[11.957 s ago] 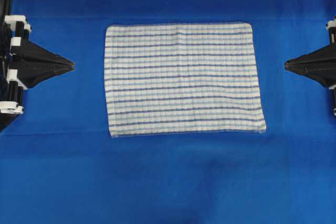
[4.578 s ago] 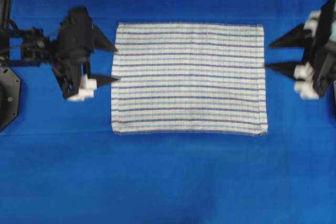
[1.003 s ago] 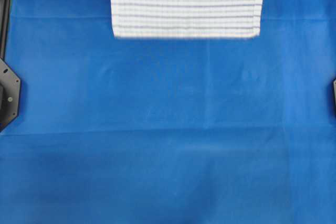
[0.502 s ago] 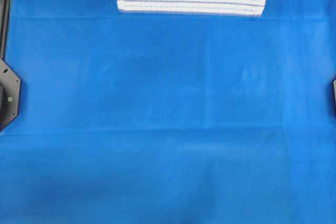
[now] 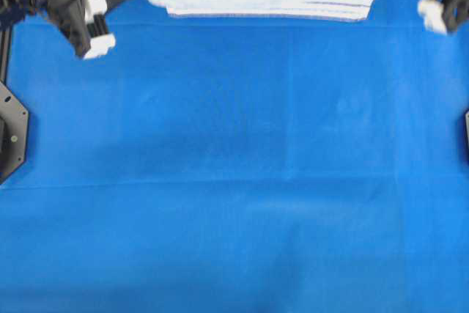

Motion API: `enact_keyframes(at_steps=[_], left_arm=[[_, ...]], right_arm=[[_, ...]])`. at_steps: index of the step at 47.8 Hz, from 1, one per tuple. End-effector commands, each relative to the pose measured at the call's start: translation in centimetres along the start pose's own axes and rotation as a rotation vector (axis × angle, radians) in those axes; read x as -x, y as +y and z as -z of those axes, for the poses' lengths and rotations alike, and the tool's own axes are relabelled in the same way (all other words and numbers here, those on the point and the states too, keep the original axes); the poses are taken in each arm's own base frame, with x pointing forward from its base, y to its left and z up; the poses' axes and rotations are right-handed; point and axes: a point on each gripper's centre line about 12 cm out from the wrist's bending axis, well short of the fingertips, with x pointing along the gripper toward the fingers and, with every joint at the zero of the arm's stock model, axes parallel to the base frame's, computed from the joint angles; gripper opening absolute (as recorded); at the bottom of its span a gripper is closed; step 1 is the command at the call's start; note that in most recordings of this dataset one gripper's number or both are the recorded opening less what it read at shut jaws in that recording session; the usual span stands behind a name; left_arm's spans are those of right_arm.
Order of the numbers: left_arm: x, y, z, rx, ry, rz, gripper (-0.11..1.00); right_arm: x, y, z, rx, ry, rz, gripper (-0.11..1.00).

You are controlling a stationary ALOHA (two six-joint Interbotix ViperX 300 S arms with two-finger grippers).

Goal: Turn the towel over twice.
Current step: 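Lift the far corners with both grippers and pull them up and back, then swing the held edge toward the near side and lay the towel flat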

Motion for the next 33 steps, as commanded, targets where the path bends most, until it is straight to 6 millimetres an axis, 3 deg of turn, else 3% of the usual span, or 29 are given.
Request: enact_keyframes(at_steps=[1,9,24,33], left_arm=[[0.4,-1.1,-0.3,0.001,-0.02,0.035,0.02],[0.4,-3.8,1.6,0.043,0.036,0.123,0.02],[0.3,-10.1,6.3,0.055,0.173,0.317,0.02],[-0.1,-13.9,8.2,0.079,0.276,0.418,0.02]], right_arm=[[0.3,2.1,0.6,-0.005,0.028,-0.08,0.04],[0.1,5.2,3.1,-0.014,0.107,-0.192,0.04],[-0.9,9.7,9.9,-0.093,0.285,-0.317,0.04],[-0.3,12.8,11.3,-0.101,0.336,-0.411,0.04]])
